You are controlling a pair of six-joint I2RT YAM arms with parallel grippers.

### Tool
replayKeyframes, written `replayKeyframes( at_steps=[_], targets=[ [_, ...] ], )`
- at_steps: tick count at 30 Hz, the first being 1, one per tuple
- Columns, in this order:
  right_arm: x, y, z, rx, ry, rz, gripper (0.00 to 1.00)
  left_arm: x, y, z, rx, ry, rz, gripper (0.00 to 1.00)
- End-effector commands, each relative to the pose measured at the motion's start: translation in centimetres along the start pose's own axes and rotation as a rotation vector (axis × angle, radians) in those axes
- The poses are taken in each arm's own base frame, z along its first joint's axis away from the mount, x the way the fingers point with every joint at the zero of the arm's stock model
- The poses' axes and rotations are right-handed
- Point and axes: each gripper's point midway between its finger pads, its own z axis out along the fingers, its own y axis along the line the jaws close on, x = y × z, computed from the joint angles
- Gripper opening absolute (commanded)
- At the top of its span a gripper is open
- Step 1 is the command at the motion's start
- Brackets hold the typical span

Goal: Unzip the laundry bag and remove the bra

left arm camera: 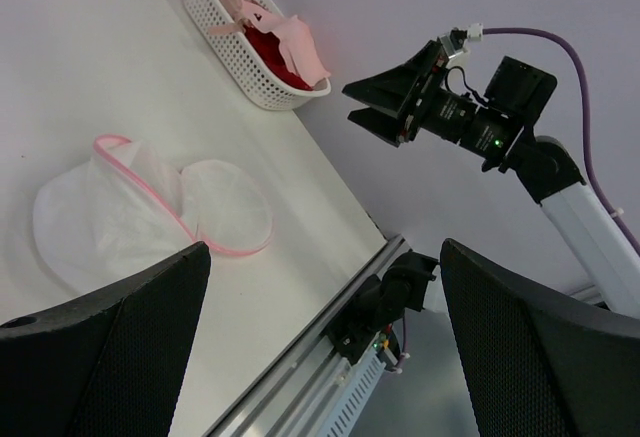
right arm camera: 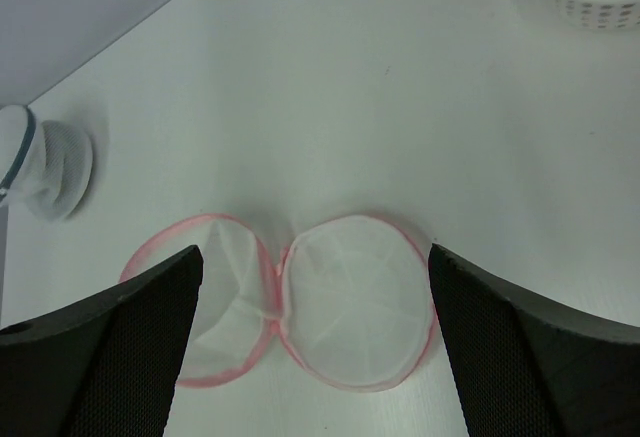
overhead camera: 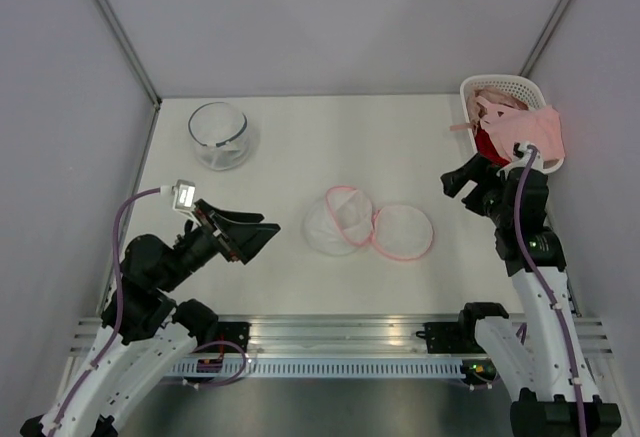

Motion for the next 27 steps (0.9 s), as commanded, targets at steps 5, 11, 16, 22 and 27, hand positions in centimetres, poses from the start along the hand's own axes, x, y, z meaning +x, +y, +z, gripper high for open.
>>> replayKeyframes(
  at_steps=[5, 11, 16, 22, 27],
  targets=[
    [9.0, 0.7, 0.2, -0.170, 0.272, 0.138, 0.98, -1.0, -0.4, -0.7, 0.000, -0.038, 0.039, 0.99],
    [13.4, -1.3, 1.0, -0.131, 0.332, 0.300, 0.98, -1.2, -0.4, -1.3, -0.012, -0.054, 0.038, 1.00],
    [16.1, -2.8, 0.9, -0.093, 0.358, 0.399, 0.98, -1.3, -0.1, -1.5, -0.031, -0.061, 0.042, 1.00],
    [17.3, -5.4, 1.1, 0.035, 0.338, 0.406, 0.95, -1.4, 0.0, -1.4, -0.039, -0.062, 0.042, 0.99],
    [17.1, -6.1, 2.0, 0.061, 0.313, 0.392, 0.89, -1.5, 0.1, -1.3, -0.045, -0.064, 0.039, 1.00]
  ],
)
